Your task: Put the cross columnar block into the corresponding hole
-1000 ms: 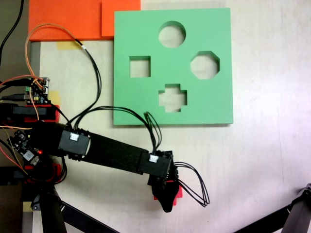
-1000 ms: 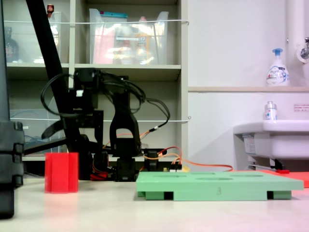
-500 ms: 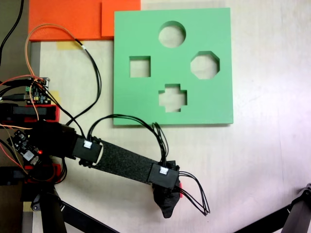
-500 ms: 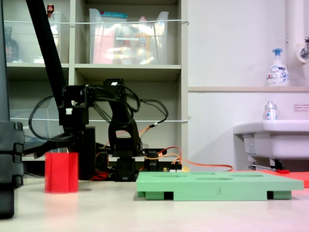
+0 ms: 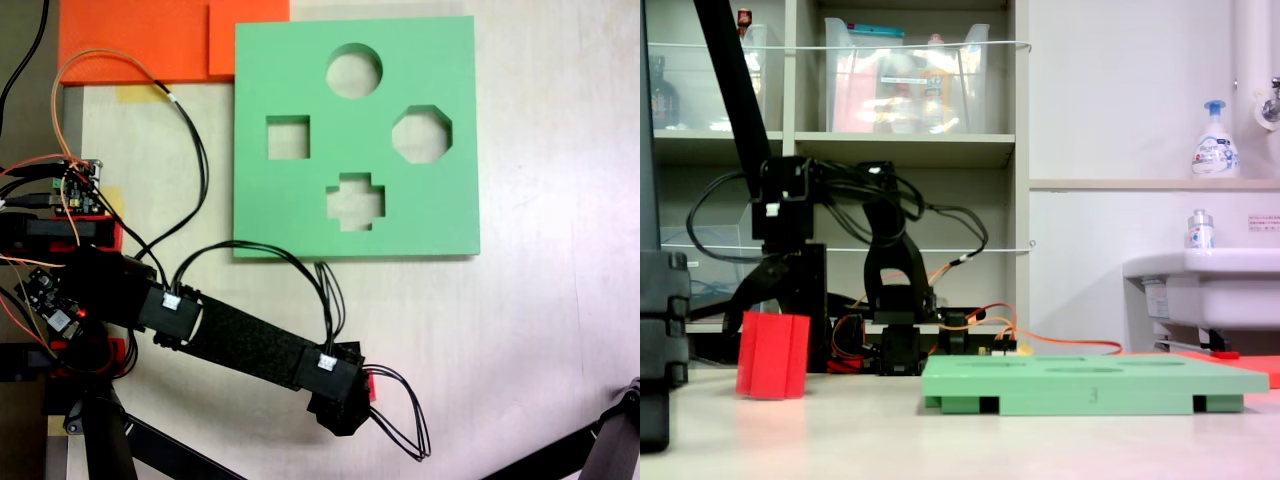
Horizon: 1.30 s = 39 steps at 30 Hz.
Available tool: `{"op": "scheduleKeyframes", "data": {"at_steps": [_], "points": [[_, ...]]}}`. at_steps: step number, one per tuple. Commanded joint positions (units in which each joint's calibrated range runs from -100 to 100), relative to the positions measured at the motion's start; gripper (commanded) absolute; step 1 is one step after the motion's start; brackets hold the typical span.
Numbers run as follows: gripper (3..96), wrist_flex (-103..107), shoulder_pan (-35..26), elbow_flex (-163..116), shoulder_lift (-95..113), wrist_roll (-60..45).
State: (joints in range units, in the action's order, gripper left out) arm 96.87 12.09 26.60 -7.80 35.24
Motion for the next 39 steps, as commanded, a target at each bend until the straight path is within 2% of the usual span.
{"op": "scheduleKeyframes", "data": {"at_steps": [1,8,19,28,39], "points": [[46.2,2.65,0.24,-0.98,1.51,-0.49],[42.9,3.13,0.68,-0.68,3.89,-0.44],[42.5,3.13,-3.96,-2.78,22.46,2.49],[40.7,3.13,-12.75,-3.87,34.19,11.38],[38.5,3.13,-24.47,2.11,29.03,25.01]]}}
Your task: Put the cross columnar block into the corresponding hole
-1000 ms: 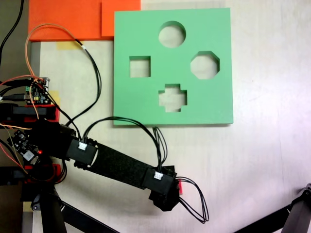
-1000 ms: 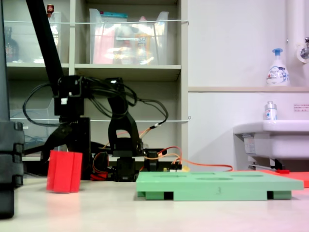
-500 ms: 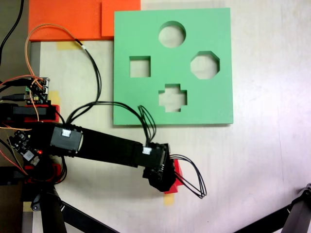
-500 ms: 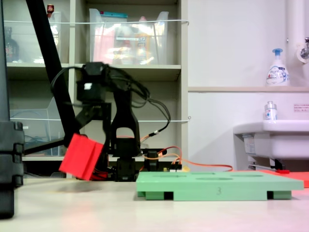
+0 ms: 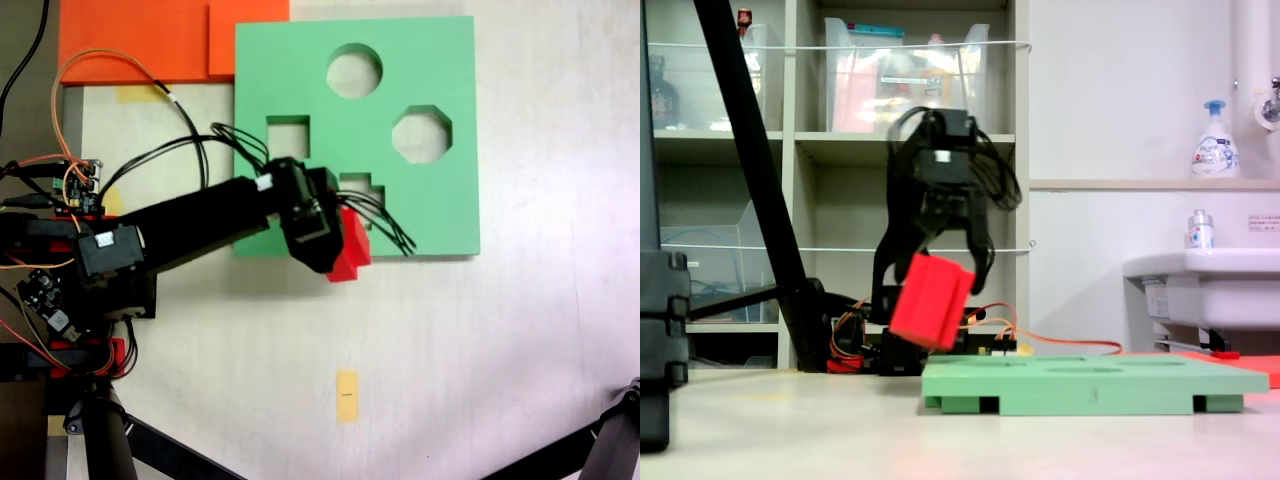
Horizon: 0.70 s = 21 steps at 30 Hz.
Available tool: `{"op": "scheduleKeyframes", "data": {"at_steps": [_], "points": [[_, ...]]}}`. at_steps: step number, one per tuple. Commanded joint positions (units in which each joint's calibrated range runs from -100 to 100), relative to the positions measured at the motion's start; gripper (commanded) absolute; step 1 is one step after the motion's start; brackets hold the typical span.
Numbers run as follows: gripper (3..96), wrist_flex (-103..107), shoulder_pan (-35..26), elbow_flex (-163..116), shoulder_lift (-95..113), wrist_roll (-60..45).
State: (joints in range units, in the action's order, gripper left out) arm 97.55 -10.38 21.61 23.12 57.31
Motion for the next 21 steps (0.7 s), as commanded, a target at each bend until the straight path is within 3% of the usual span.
{"op": "scheduleKeyframes", "data": {"at_steps": [1,21], "points": [[38.5,2.45,-2.59,8.6,-3.43,3.42],[38.5,2.45,-5.81,15.68,-15.58,7.28]]}}
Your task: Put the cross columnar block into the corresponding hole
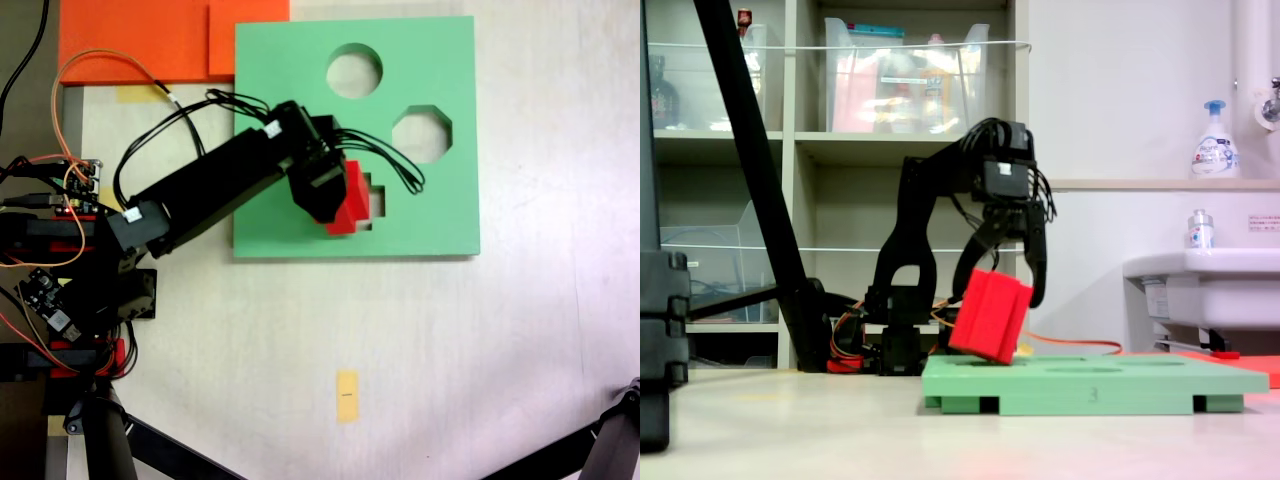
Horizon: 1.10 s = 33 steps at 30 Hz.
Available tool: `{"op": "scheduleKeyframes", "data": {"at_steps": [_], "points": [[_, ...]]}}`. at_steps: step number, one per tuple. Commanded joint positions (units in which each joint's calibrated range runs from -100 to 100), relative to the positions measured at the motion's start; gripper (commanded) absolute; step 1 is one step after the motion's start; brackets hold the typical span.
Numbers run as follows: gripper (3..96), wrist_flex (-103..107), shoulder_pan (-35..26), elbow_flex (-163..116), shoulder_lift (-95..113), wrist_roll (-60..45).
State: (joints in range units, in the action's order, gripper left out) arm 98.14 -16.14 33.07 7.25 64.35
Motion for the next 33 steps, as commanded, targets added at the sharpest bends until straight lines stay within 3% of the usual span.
{"op": "scheduleKeyframes", "data": {"at_steps": [1,33], "points": [[38.5,1.86,0.0,4.42,0.29,0.24],[38.5,1.86,-0.29,9.8,-14.09,1.12]]}}
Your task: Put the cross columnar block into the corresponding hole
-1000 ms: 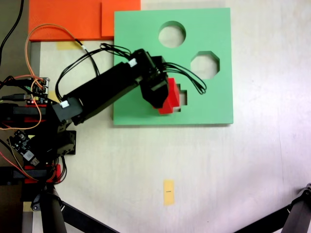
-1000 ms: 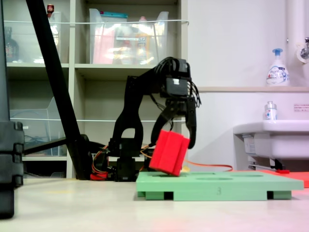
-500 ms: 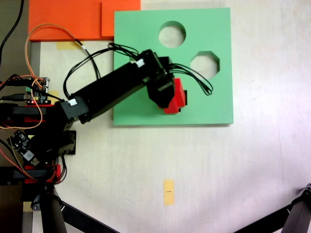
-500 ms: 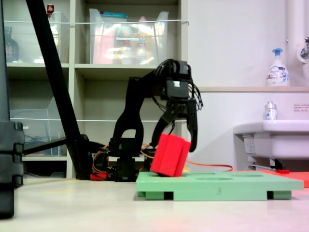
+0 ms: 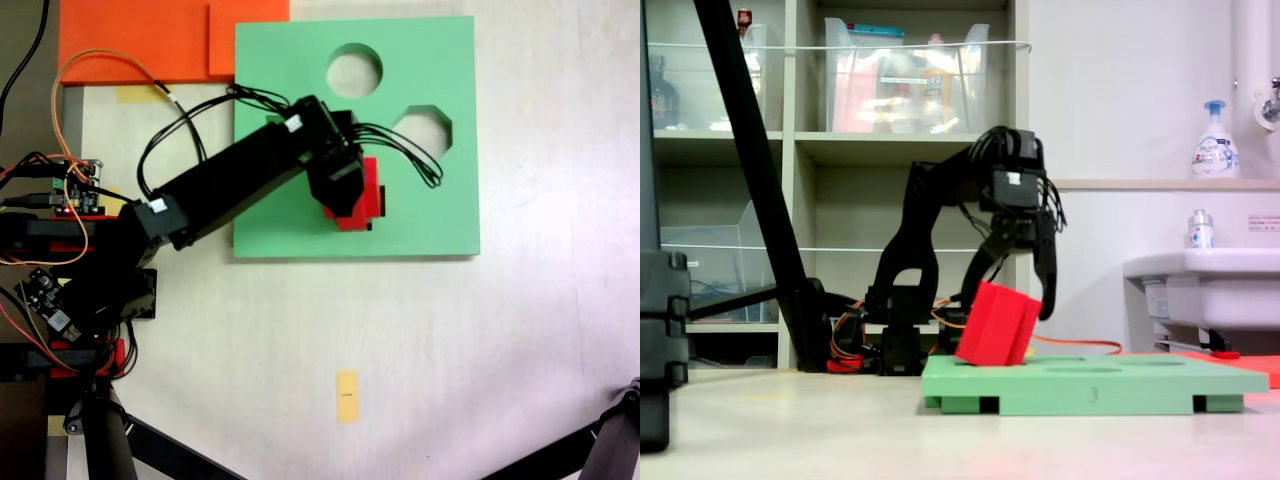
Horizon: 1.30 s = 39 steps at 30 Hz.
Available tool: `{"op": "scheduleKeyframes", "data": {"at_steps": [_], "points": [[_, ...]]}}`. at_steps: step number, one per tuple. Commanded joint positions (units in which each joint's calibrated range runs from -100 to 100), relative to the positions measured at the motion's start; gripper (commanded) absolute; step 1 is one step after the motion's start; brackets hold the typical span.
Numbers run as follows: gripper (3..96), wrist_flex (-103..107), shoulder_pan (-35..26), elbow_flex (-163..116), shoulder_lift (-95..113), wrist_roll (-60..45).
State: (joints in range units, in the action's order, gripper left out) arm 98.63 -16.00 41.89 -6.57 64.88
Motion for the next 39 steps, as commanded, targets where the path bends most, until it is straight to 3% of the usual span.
{"op": "scheduleKeyframes", "data": {"at_steps": [1,11,19,27,31,32,39], "points": [[38.5,1.37,-0.59,0.98,-0.42,0.59],[38.8,1.37,-1.27,0.88,-2.51,0.54],[58.8,1.37,0.49,-1.41,-2.09,-0.44],[60.4,1.37,3.17,-3.11,0.42,-3.42],[84.9,1.37,3.22,-3.61,1.68,-3.52],[87.3,1.37,3.08,-3.51,1.82,-3.47],[88.5,1.37,1.76,-1.91,16.34,-3.47]]}}
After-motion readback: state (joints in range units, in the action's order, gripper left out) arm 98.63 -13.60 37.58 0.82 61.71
